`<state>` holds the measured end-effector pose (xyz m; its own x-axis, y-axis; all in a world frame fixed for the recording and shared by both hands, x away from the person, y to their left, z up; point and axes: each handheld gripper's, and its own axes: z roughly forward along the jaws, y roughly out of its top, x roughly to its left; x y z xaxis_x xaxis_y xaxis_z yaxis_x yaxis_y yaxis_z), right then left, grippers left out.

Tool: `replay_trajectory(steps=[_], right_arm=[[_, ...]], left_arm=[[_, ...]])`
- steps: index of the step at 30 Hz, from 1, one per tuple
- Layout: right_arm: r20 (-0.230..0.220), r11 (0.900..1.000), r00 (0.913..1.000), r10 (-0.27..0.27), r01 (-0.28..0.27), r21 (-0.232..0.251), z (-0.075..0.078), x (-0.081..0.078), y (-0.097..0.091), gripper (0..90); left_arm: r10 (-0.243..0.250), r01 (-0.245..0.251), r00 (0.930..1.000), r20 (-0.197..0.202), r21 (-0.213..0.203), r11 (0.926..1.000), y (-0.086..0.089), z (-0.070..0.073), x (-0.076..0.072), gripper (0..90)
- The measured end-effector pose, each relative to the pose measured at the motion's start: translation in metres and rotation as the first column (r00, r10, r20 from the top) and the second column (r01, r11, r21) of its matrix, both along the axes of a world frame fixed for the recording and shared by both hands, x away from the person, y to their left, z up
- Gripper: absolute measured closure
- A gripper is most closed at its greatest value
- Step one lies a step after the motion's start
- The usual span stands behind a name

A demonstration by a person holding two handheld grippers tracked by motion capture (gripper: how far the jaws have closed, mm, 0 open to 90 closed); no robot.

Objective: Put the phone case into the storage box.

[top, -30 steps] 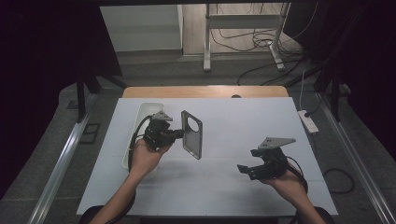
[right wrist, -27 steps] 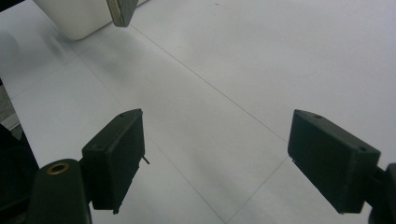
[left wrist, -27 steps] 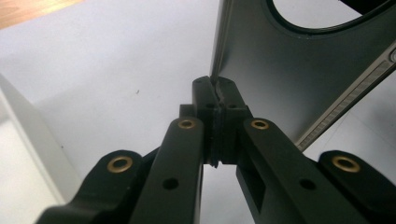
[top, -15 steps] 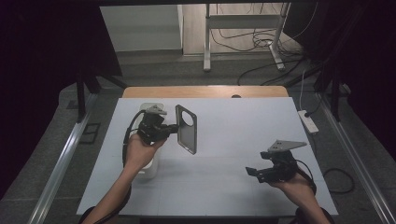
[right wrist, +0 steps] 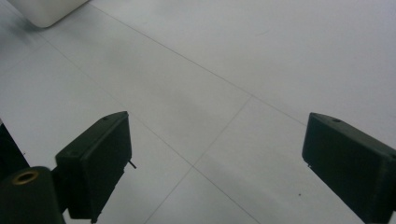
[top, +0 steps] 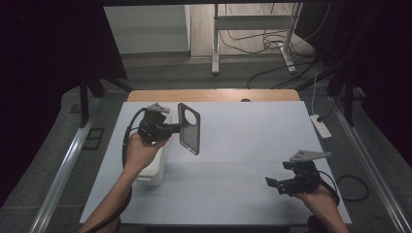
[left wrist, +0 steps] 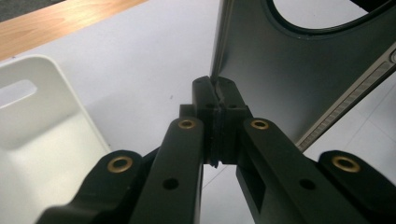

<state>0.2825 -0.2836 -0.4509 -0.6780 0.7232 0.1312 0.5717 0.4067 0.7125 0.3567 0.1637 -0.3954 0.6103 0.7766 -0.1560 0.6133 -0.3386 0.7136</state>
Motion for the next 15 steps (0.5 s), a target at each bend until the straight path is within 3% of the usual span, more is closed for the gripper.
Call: replay_trajectory(steps=[15], right_arm=[[0.001, 0.9970, 0.9970, -0.077, 0.077, 0.004, -0.004, -0.008, -0.025, 2.9]], left_arm=[[0.082, -0.082, 0.9966, 0.004, 0.003, 0.9966, 0.032, 0.012, 0.009, 89.0]])
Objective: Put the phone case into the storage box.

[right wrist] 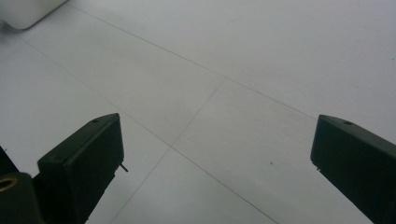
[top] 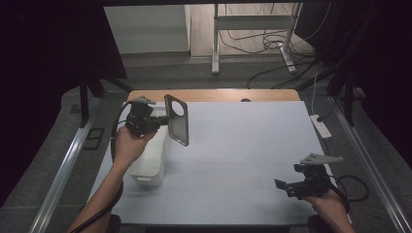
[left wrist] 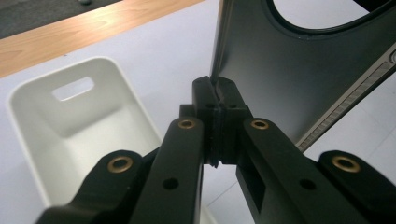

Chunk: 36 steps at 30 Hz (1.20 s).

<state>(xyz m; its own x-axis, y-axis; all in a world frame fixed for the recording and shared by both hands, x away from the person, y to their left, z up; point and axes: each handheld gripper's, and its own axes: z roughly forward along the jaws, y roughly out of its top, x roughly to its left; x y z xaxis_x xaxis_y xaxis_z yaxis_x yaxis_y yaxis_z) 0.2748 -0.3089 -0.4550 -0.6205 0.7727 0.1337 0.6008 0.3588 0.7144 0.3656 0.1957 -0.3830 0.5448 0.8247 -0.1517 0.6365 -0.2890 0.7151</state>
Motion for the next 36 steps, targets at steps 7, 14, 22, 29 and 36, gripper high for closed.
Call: replay_trajectory(steps=[7, 14, 22, 29, 36], right_arm=[[-0.002, 0.9995, 0.9997, -0.023, 0.023, 0.023, 0.000, 0.000, -0.005, 2.5], [0.012, 0.9994, 0.9996, -0.026, 0.025, 0.021, 0.000, -0.001, -0.004, 2.8], [0.016, 0.9996, 0.9996, -0.024, 0.024, 0.011, 0.000, -0.002, -0.003, 3.6], [0.011, 0.9997, 0.9996, -0.025, 0.025, 0.009, 0.000, -0.001, -0.003, 3.5], [-0.001, 0.9997, 0.9998, -0.021, 0.021, 0.011, -0.001, -0.001, -0.003, 4.2]], left_arm=[[0.032, -0.032, 0.9995, -0.001, 0.005, 0.9995, 0.011, 0.002, 0.002, 88.9], [0.075, -0.075, 0.9972, 0.003, 0.005, 0.9972, 0.023, 0.003, 0.007, 89.0], [0.125, -0.125, 0.9921, -0.001, 0.004, 0.9921, 0.037, 0.001, 0.016, 88.9], [0.161, -0.161, 0.9869, -0.009, 0.006, 0.9869, 0.045, -0.002, 0.023, 89.0], [0.191, -0.191, 0.9814, -0.018, -0.004, 0.9815, 0.054, -0.002, 0.031, 89.0]])
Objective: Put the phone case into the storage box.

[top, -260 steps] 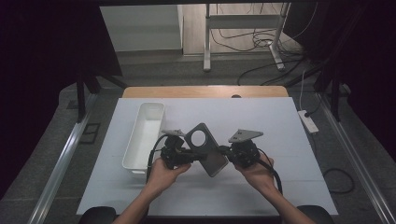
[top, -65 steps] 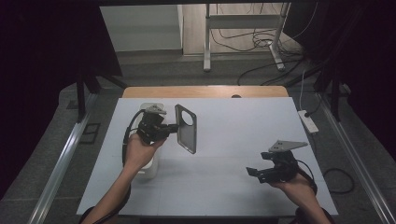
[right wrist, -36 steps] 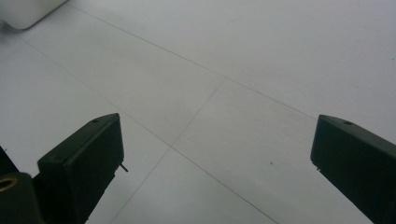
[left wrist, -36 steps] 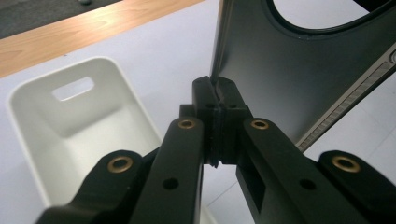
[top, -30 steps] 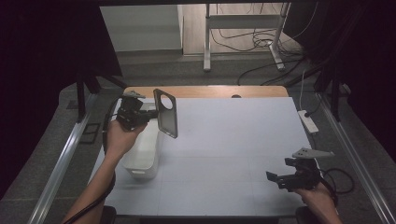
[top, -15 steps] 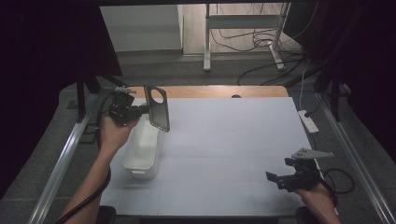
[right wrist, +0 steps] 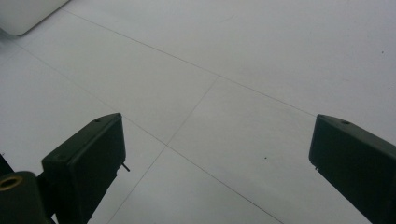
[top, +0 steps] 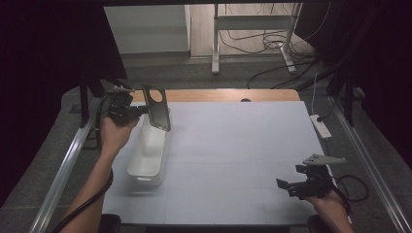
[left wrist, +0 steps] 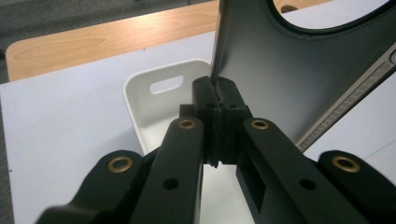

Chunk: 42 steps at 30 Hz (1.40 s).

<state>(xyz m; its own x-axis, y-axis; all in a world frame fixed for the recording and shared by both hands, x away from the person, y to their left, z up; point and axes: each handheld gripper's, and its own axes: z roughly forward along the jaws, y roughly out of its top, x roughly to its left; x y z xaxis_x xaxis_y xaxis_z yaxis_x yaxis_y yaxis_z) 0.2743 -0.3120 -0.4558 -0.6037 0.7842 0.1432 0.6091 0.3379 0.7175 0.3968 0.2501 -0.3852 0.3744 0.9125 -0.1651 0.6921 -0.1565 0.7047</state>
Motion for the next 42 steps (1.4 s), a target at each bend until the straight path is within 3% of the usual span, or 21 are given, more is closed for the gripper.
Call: replay_trajectory(steps=[18, 42], right_arm=[[-0.013, 1.0000, 0.9999, 0.008, -0.008, -0.005, -0.001, 0.001, 0.001, 5.2], [-0.027, 0.9995, 0.9993, 0.025, -0.025, -0.019, -0.001, 0.002, 0.002, 6.3]], left_arm=[[0.061, -0.061, 0.9981, -0.005, 0.022, 0.9979, 0.007, 0.001, 0.020, 89.0], [0.154, -0.152, 0.9873, -0.041, 0.035, 0.9878, 0.009, -0.026, 0.050, 89.0]])
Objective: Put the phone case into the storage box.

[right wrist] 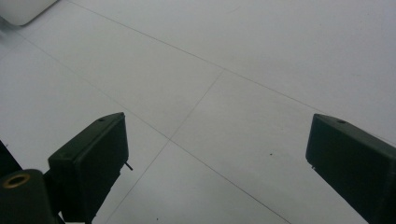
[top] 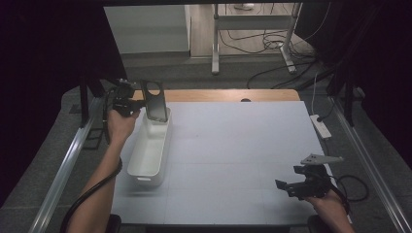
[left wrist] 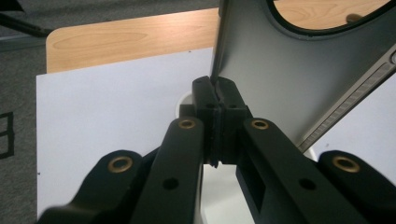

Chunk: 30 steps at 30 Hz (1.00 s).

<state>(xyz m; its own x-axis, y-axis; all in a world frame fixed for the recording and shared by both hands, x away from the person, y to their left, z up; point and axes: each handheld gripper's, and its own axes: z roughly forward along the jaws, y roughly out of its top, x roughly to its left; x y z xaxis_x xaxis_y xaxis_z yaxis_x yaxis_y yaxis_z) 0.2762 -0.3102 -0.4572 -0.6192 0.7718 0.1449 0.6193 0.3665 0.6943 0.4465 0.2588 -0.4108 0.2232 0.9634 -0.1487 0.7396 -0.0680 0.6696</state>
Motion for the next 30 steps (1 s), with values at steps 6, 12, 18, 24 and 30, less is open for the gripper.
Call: replay_trajectory(steps=[6, 12, 18, 24, 30], right_arm=[[0.000, 1.0000, 1.0000, 0.001, -0.001, 0.000, 0.000, 0.000, 0.000, 6.5], [-0.002, 1.0000, 1.0000, 0.001, -0.001, -0.003, 0.000, 0.000, 0.000, 6.6], [-0.004, 1.0000, 1.0000, 0.002, -0.002, -0.005, 0.000, 0.000, 0.001, 6.8], [-0.005, 1.0000, 1.0000, 0.004, -0.004, -0.005, -0.001, 0.000, 0.001, 7.0], [-0.007, 1.0000, 1.0000, 0.005, -0.005, -0.006, -0.001, 0.001, 0.001, 7.2]], left_arm=[[0.016, -0.016, 0.9998, -0.015, 0.001, 0.9999, 0.000, -0.009, 0.004, 89.0], [0.026, -0.026, 0.9995, -0.019, -0.002, 0.9997, -0.001, -0.014, 0.007, 89.0], [0.029, -0.029, 0.9992, -0.027, 0.004, 0.9996, -0.003, -0.017, 0.008, 89.0], [0.033, -0.033, 0.9987, -0.038, 0.005, 0.9994, -0.005, -0.021, 0.010, 89.0], [0.027, -0.026, 0.9982, -0.054, 0.008, 0.9996, -0.007, -0.025, 0.011, 88.9]])
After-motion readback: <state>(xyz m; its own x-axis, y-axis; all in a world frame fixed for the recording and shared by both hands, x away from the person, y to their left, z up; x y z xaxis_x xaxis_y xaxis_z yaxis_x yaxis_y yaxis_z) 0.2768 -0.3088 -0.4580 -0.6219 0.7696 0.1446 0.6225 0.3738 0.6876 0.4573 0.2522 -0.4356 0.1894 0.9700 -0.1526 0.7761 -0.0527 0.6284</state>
